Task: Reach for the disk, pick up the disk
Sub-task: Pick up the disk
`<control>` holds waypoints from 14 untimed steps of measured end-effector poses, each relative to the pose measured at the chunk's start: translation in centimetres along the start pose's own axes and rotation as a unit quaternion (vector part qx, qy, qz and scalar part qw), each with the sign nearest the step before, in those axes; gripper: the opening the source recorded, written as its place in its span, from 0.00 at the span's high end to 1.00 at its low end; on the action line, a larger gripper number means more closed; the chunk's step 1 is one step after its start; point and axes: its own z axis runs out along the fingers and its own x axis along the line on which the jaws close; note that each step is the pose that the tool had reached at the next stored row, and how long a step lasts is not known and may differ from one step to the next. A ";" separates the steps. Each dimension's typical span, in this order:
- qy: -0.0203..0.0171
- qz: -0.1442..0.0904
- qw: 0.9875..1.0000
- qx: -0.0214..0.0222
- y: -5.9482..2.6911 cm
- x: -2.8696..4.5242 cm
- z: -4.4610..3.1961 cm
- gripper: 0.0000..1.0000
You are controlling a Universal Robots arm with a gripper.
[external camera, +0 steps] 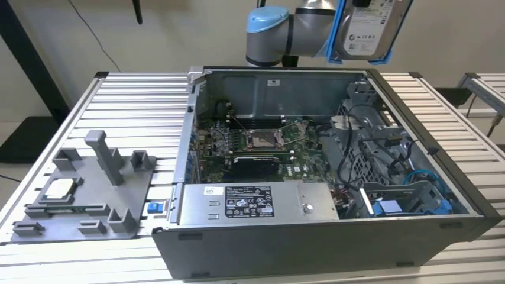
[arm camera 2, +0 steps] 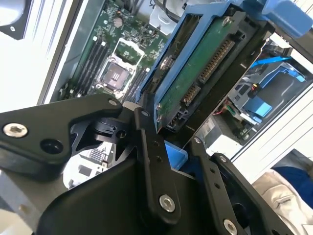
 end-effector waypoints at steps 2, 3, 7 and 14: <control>0.000 0.000 1.000 0.000 0.00 0.40 0.02 1.00; 0.000 0.000 1.000 0.000 0.00 0.60 0.03 1.00; 0.000 0.000 1.000 0.000 -0.02 1.69 0.07 1.00; 0.000 0.000 1.000 0.000 -0.04 3.29 0.13 1.00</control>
